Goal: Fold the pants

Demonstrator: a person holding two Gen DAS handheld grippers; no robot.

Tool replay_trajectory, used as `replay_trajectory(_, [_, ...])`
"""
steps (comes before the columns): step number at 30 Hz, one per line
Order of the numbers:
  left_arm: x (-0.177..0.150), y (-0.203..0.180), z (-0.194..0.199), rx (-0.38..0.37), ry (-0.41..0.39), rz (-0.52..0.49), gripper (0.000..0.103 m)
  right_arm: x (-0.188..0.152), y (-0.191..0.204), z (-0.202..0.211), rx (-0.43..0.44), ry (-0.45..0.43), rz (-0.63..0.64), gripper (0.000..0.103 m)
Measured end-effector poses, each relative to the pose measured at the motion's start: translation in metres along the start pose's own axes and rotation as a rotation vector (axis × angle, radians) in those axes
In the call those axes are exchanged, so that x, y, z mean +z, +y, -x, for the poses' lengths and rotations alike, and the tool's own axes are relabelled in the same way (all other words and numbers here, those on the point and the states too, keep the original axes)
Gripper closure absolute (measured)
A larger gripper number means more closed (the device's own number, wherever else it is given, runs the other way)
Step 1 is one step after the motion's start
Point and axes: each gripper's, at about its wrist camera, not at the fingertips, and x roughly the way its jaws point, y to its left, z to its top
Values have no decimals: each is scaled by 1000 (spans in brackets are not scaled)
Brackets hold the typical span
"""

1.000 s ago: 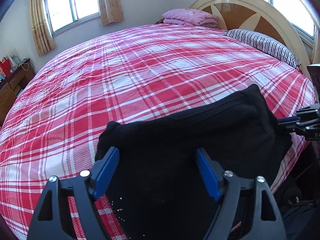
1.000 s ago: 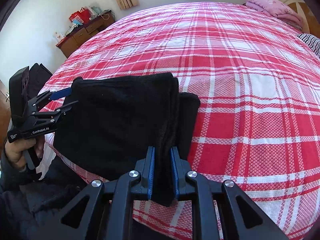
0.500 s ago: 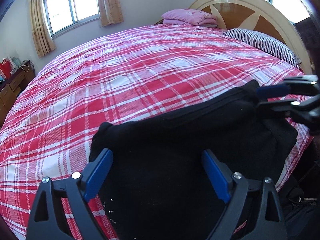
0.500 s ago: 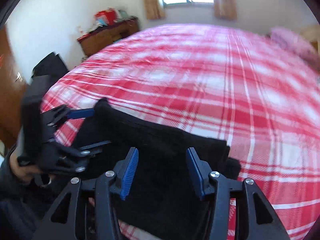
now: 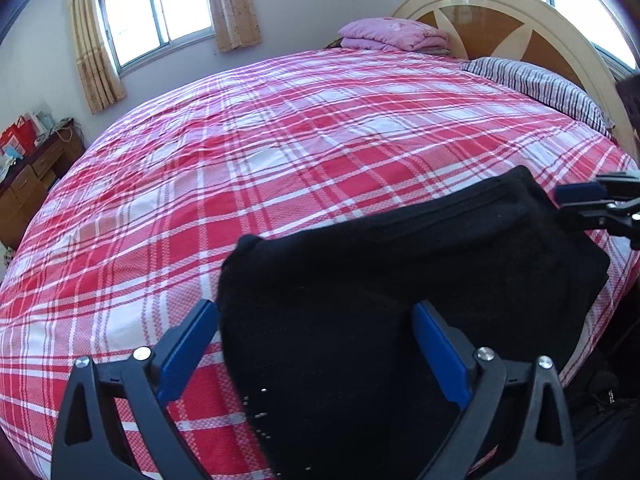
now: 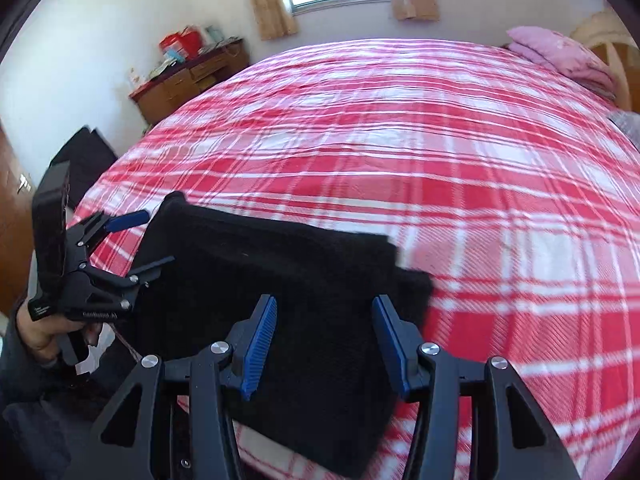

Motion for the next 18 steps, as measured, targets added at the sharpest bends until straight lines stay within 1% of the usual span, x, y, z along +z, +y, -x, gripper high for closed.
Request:
replay_trajectory(3, [-2,9,1,-17,6,35,3,-12,-20,6,-22,27,-81,50])
replay_trajectory(4, [-3,12,1,-40,14,59,3,-15,-26,7,-17,35,-104,50])
replay_trajectory(7, [-8,22,-4,-113,45,135,3,-24,-43,3,24,69,-182,50])
replay_trajectory(10, [-15,28,-9,-178,67,202,3,-26,-52,0,73,75,-239,50])
replay_trajectory(14, [-21,31,-17,-270,85,267,3,-29,-48,-4,81,69,-233,50])
replay_trajectory(15, [-22,30,-19,-282,76,275,3,-29,-49,-6,85,66,-238,50])
replay_trajectory(18, [-23,26,-19,-283,54,252,3,-29,-51,-11,93,43,-251,50])
